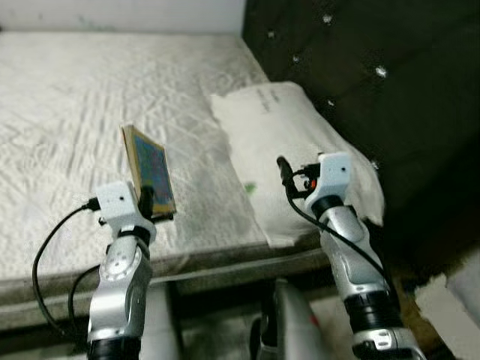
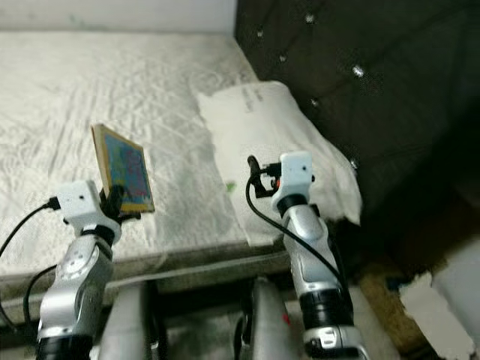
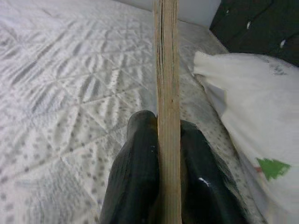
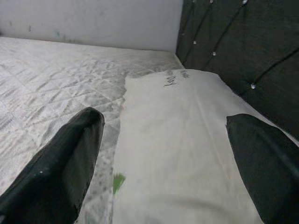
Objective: Clean up the room
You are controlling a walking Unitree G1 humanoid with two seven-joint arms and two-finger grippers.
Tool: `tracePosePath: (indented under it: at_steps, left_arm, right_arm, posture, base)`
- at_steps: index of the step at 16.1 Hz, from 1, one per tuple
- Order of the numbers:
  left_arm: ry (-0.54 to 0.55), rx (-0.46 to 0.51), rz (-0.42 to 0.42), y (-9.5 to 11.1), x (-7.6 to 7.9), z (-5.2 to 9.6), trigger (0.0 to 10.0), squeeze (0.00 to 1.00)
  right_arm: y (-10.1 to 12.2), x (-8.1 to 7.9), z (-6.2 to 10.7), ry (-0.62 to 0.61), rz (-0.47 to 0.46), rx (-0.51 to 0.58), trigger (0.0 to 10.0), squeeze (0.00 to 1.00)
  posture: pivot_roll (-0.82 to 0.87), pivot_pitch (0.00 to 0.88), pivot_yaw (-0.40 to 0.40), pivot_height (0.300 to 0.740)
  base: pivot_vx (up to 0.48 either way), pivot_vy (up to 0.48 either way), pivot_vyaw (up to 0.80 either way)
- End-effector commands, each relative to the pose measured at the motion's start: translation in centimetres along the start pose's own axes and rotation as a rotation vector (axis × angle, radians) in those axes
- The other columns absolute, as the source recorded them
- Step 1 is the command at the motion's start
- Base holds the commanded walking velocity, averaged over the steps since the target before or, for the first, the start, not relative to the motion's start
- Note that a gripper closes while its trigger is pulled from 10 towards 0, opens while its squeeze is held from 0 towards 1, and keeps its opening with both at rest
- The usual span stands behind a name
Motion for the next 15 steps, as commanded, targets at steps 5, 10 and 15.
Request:
tracePosePath:
  at_steps: [5,10,15]
  left_arm:
    - [0.052,0.047,0.027,1.4,-0.9,-0.4,10.0,0.00]
    - [-0.027,-0.002,0.102,1.3,0.0,-2.1,10.0,0.00]
    - [-0.239,-0.041,0.221,2.6,4.3,-5.2,10.0,0.00]
  right_arm:
    - [0.5,-0.5,-0.6,0.021,0.016,0.004,10.0,0.00]
    - [0.6,-0.3,-0.4,0.018,0.022,0.007,10.0,0.00]
    - [1.7,0.8,1.0,0.007,0.058,0.019,10.0,0.00]
  posture:
    - [-0.07,0.054,-0.083,0.592]
    - [-0.09,0.067,-0.085,0.592]
    - [-0.17,0.105,-0.087,0.592]
  base:
    - [0.000,0.000,0.00]
    - [0.000,0.000,0.00]
    - [0.000,0.000,0.00]
Point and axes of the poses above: a point about 5 cm out from each wrist's last joint towards the gripper, its own z axis pointing back from the gripper into the wrist, its own y axis along the axis of the wrist's last joint, x = y × z, the point moved 5 cm from there along -z, pointing out of the wrist towards the gripper, and after that the axes turned 9 degrees about -z, right-handed, at the moved point
